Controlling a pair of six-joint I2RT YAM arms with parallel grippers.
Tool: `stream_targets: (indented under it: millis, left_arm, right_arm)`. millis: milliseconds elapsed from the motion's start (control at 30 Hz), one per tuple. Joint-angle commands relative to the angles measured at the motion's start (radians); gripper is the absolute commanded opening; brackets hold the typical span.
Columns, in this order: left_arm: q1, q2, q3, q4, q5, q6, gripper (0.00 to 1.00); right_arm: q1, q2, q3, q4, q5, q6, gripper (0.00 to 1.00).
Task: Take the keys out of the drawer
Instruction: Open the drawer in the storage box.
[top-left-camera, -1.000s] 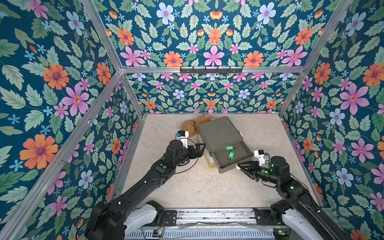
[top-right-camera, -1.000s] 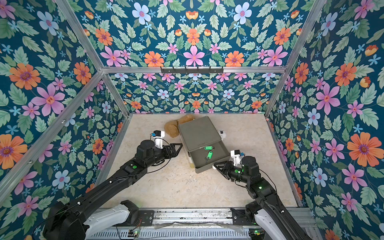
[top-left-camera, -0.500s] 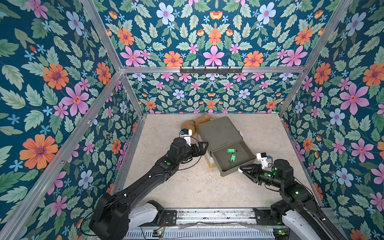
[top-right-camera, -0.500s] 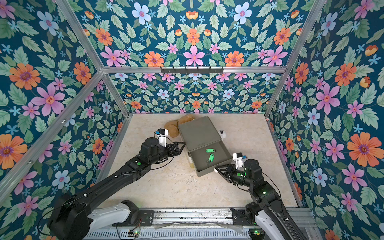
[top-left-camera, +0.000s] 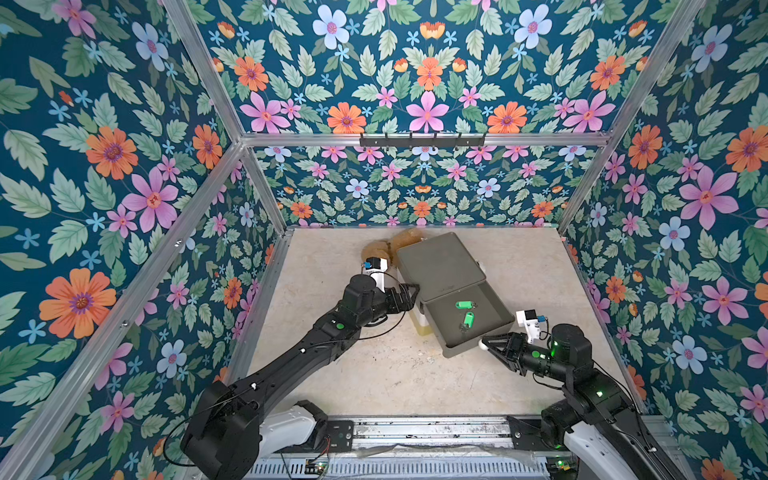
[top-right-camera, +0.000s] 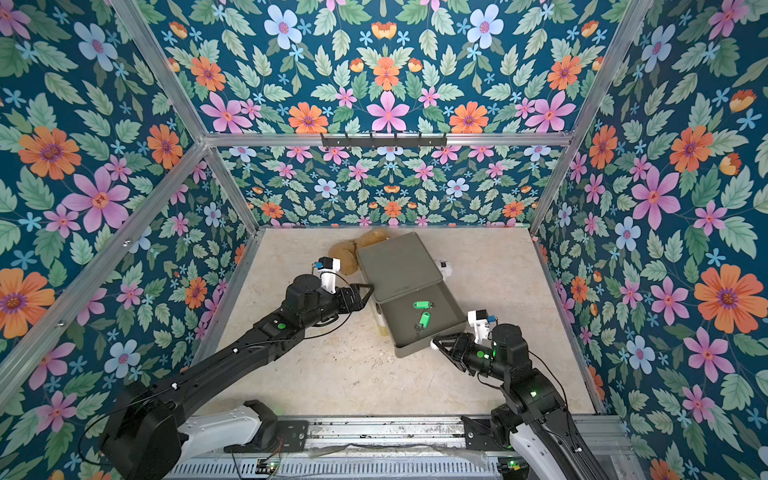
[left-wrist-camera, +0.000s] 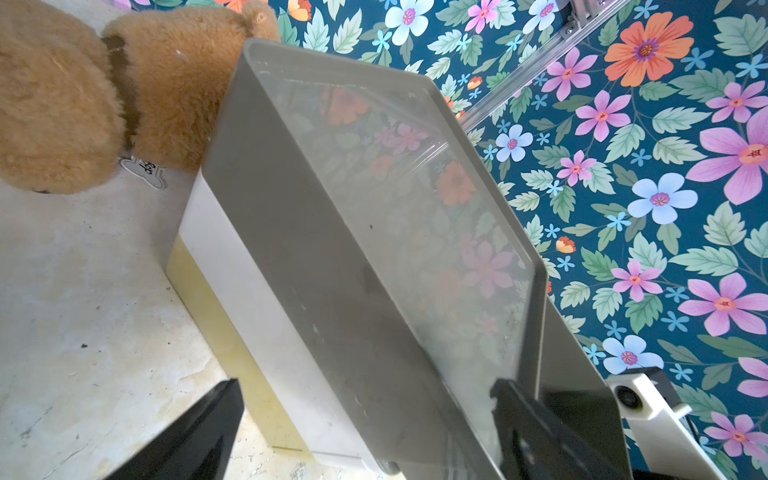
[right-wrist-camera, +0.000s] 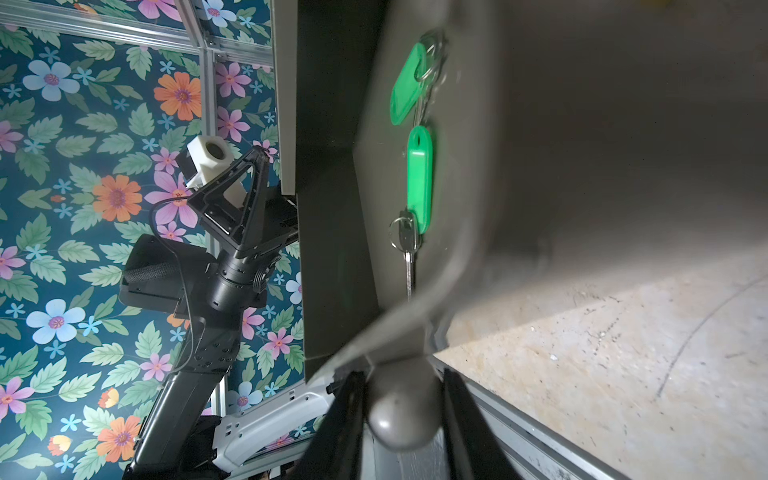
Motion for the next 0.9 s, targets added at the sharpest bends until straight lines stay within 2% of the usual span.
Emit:
stream_targets:
  millis: [0, 400, 633, 867]
  left_arm:
    - [-0.003, 0.005, 0.009, 0.031, 0.0, 0.007, 0.99]
    - [-0.017, 0.018, 0.025, 0.028, -0.011, 0.007, 0.99]
    - [-0.026, 0.021, 0.03, 0.028, -0.018, 0.005, 0.99]
    - [-0.028, 0.013, 0.028, 0.023, -0.024, 0.007, 0.99]
  right_arm:
    - [0.001, -0.004, -0.001, -0.014, 0.007, 0.009, 0.18]
    - [0.001, -0.028, -0.004, -0.033, 0.004, 0.009, 0.21]
    - [0.001, -0.029, -0.003, -0.025, 0.006, 0.009, 0.35]
    - [0.001, -0.031, -0.004, -0.031, 0.008, 0.008, 0.54]
